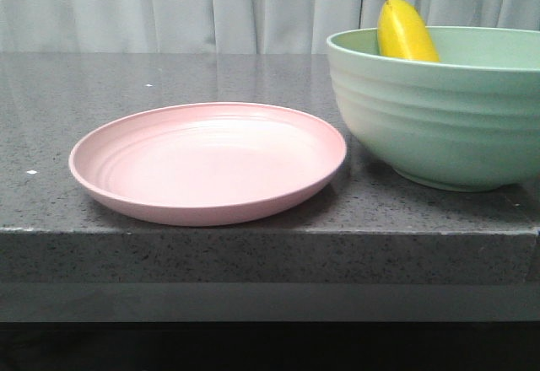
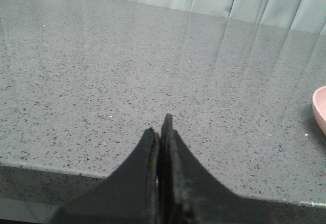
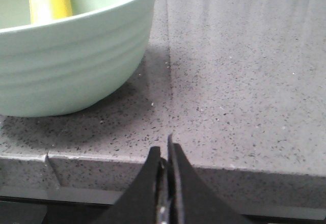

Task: Transfer banana from pink plate to green bowl

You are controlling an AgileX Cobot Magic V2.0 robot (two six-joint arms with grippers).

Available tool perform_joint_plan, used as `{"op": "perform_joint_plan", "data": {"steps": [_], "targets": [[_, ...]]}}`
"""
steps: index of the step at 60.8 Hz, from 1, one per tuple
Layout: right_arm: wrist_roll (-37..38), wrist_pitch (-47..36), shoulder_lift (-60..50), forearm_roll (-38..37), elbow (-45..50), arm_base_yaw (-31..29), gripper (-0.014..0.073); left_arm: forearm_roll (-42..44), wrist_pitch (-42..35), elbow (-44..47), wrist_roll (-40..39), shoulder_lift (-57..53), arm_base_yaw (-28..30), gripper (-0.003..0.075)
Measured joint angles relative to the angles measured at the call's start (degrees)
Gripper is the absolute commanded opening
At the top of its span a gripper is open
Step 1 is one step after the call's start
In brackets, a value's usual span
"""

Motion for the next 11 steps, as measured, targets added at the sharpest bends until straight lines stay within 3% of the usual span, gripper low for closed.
{"op": "perform_joint_plan", "data": {"steps": [11], "targets": [[0.0, 0.0, 0.0, 0.0, 0.0, 0.0, -0.0058, 0.0, 0.0, 0.0, 0.0, 0.0, 0.0, -0.0020]]}}
